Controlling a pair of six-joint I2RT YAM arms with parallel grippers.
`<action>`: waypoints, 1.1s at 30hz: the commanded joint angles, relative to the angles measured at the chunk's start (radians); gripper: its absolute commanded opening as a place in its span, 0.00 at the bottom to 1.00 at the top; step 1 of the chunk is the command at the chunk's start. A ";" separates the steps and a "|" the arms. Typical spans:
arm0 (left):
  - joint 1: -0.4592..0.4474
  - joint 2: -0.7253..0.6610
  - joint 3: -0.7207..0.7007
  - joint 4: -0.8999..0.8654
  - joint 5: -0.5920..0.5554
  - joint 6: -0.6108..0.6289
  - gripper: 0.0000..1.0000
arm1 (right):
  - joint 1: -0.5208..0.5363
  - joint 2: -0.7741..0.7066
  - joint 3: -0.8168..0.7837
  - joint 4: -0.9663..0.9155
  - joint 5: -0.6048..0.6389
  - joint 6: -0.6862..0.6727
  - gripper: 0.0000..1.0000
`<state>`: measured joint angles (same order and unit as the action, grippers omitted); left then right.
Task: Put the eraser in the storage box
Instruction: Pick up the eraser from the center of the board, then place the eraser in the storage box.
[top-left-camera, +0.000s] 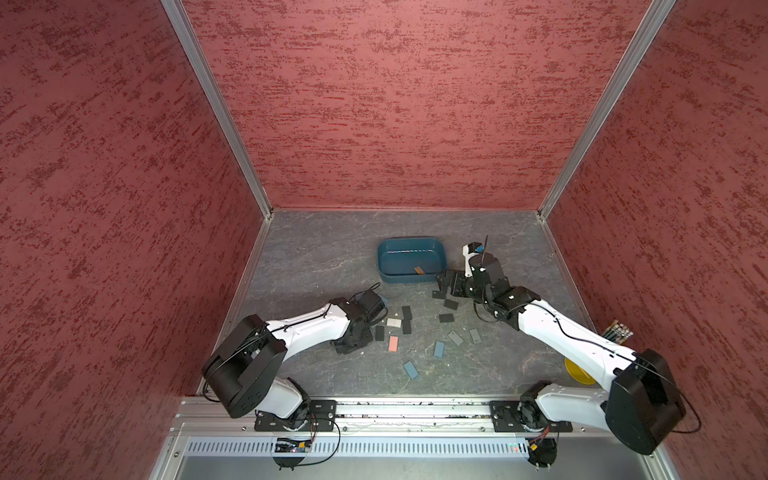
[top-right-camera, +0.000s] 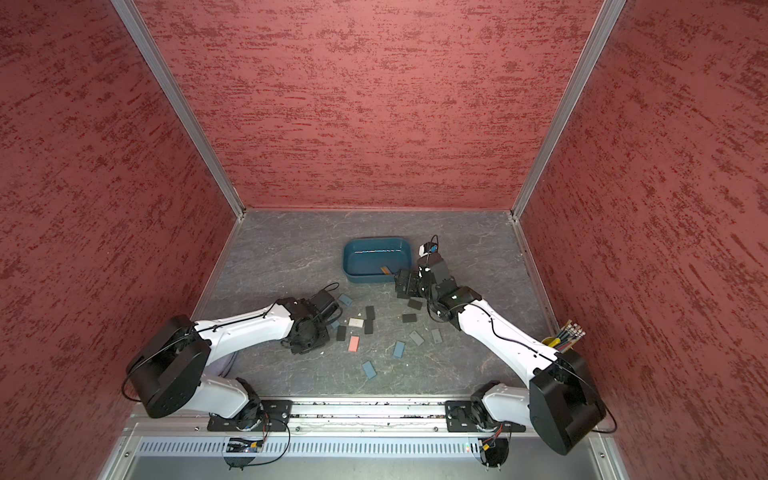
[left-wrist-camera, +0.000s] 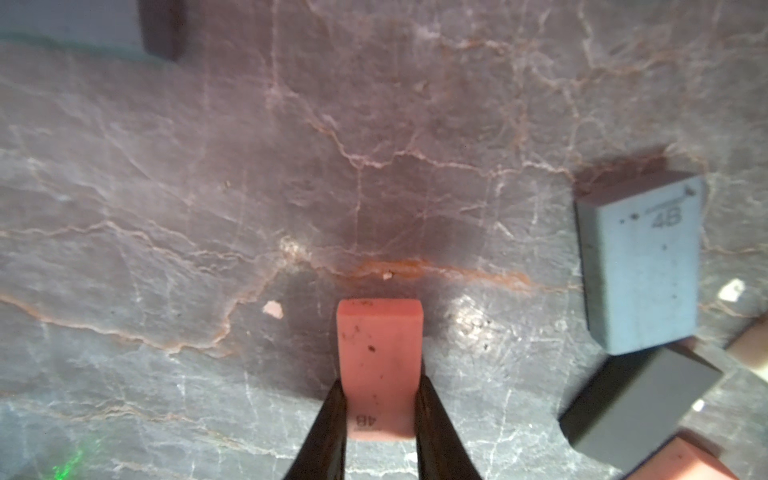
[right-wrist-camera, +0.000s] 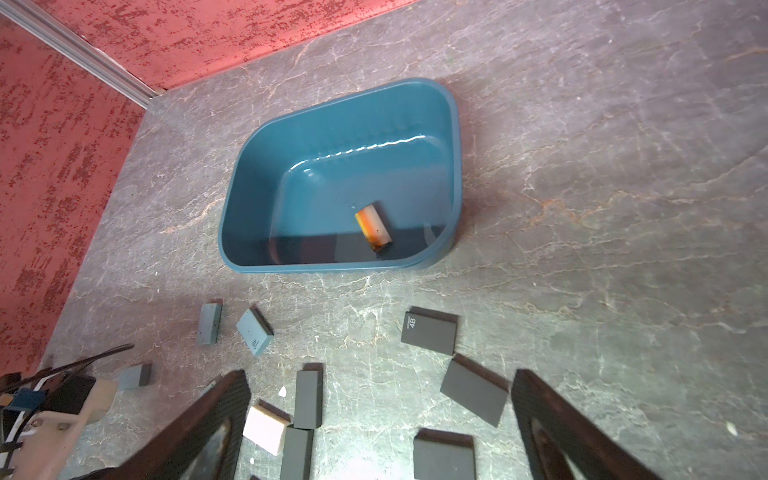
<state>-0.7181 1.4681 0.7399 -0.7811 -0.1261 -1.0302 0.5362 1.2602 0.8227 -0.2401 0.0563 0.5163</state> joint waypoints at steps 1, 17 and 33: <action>-0.008 0.040 -0.014 0.004 -0.034 0.018 0.21 | 0.007 -0.006 -0.031 -0.015 0.041 0.021 0.99; -0.069 -0.046 0.073 -0.134 -0.125 0.025 0.19 | 0.007 -0.059 -0.139 -0.098 0.133 0.127 0.99; -0.095 -0.063 0.237 -0.228 -0.165 0.093 0.20 | 0.008 -0.094 -0.243 -0.176 0.188 0.248 0.99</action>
<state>-0.8085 1.4208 0.9192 -0.9779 -0.2565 -0.9791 0.5369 1.1965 0.6003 -0.3771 0.2012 0.7193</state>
